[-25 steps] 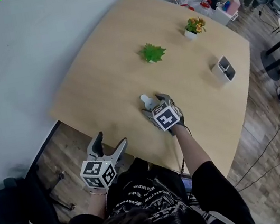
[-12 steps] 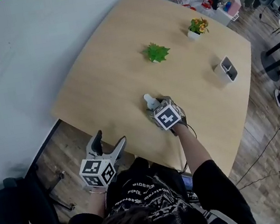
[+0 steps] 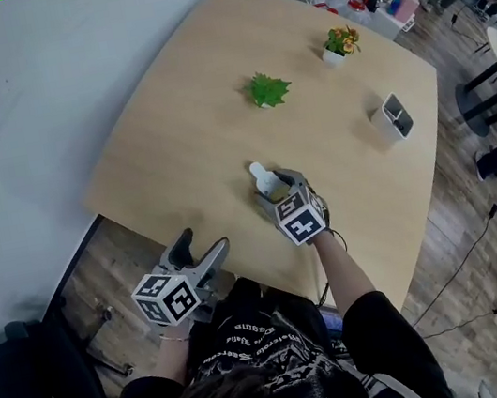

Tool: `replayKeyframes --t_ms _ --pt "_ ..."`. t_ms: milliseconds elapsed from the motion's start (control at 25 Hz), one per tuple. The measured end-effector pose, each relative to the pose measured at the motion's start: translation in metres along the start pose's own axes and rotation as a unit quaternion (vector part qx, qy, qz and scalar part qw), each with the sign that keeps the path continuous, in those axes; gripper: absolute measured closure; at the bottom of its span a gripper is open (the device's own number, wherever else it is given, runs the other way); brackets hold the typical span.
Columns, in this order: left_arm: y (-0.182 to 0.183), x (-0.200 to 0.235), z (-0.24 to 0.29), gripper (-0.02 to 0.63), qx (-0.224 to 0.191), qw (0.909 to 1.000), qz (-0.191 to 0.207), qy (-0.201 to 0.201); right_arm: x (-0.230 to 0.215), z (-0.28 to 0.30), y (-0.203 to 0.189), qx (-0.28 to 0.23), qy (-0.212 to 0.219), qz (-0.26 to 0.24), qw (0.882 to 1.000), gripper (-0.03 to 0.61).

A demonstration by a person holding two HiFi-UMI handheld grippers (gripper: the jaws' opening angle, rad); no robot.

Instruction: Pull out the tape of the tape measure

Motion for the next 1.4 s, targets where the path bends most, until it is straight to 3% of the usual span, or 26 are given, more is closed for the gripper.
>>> replayKeyframes --t_ms 200,280,360,480,680,880,1040,1200,1400 --pt "0.005 -0.011 0.018 0.183 0.006 0.9991 -0.012 -0.039 0.002 -0.033 0.011 -0.04 0.0 -0.022 0.999 0.299" --pt "0.007 -0.019 0.028 0.183 0.005 0.9966 -0.035 -0.074 0.003 -0.051 0.014 -0.058 -0.002 -0.029 0.998 0.299" --pt "0.011 -0.031 0.042 0.183 0.005 0.9845 -0.103 -0.142 0.005 -0.07 0.016 -0.072 -0.006 -0.037 0.997 0.299" --pt "0.02 -0.055 0.063 0.183 0.002 0.9554 -0.205 -0.212 0.008 -0.095 0.015 -0.085 -0.012 -0.049 0.995 0.299" --pt "0.025 -0.081 0.097 0.183 0.018 0.9461 -0.22 -0.237 0.011 -0.13 0.006 -0.09 -0.011 -0.073 0.993 0.299" --pt "0.032 -0.106 0.118 0.183 0.013 0.9208 -0.277 -0.274 0.02 -0.154 -0.002 -0.086 -0.005 -0.085 0.993 0.298" --pt "0.026 -0.122 0.132 0.184 0.01 0.9139 -0.301 -0.273 0.019 -0.17 -0.01 -0.087 -0.002 -0.081 0.993 0.298" --pt "0.013 -0.128 0.14 0.284 0.009 0.9106 -0.324 -0.257 0.017 -0.182 -0.016 -0.088 0.001 -0.073 0.993 0.298" --pt "-0.003 -0.142 0.147 0.424 0.027 0.9142 -0.325 -0.241 0.008 -0.192 -0.026 -0.082 0.006 -0.062 0.995 0.298"
Point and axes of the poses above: the fingertips, and each gripper's own axes: z forward along the fingers, x to its left, y out of its top, the point moved 10 cm from there along -z, backward along the fingers, and after that the axes turned 13 degrees about z, right-handed, at the moved point
